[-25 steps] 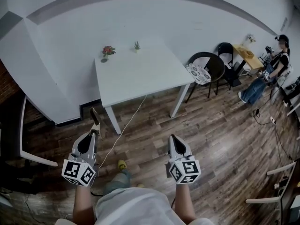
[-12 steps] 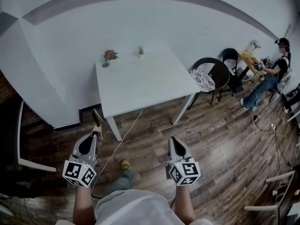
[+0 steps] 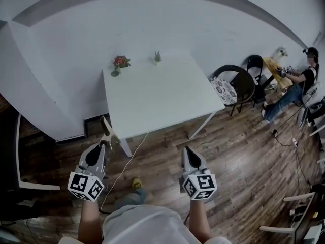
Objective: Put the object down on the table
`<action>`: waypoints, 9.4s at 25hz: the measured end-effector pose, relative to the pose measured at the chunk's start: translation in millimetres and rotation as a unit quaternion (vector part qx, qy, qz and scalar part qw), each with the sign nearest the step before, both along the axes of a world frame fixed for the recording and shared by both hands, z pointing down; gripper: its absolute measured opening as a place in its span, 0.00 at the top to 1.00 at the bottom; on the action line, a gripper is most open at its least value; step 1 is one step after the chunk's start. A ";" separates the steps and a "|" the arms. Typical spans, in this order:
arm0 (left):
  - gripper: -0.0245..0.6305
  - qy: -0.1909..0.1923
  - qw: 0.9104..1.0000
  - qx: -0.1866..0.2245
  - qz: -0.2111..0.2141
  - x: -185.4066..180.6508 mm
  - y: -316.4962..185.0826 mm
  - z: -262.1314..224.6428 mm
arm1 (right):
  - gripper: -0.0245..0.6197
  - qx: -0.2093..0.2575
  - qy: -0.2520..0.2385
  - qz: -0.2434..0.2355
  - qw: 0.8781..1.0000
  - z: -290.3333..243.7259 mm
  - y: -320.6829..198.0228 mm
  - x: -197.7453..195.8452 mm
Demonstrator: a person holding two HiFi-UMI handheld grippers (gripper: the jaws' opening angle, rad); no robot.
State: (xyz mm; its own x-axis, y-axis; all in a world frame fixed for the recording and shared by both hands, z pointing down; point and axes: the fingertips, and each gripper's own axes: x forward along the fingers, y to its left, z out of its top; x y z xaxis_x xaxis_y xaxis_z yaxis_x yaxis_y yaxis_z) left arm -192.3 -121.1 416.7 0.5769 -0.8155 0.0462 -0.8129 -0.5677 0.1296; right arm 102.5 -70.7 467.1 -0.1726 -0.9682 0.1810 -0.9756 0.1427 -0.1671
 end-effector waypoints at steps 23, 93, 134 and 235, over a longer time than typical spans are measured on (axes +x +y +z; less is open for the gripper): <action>0.95 0.008 0.999 -0.011 0.030 8.8 -135.2 8.0 | 0.96 0.000 0.010 0.013 1.000 -3.3 -126.0 -4.7; 0.95 -0.304 0.951 -0.029 -0.044 155.9 -384.5 98.3 | 0.96 0.013 -0.014 -0.121 0.992 16.0 -412.5 118.3; 0.92 -0.636 0.757 -0.088 0.122 172.3 -397.3 274.7 | 0.96 -0.017 -0.012 -0.141 0.990 38.2 -450.5 107.2; 0.95 -0.135 0.971 -0.003 -0.197 66.1 -334.3 16.0 | 0.96 0.040 0.015 -0.134 0.990 -8.1 -404.7 92.8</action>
State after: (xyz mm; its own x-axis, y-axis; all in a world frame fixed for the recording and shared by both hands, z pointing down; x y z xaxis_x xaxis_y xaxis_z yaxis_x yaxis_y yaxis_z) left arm -126.1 -455.4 432.7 0.1865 -0.9697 0.1578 -0.9717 -0.2058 -0.1159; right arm 195.2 -475.4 459.0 -0.4207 -0.8999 0.1146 -0.9053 0.4085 -0.1163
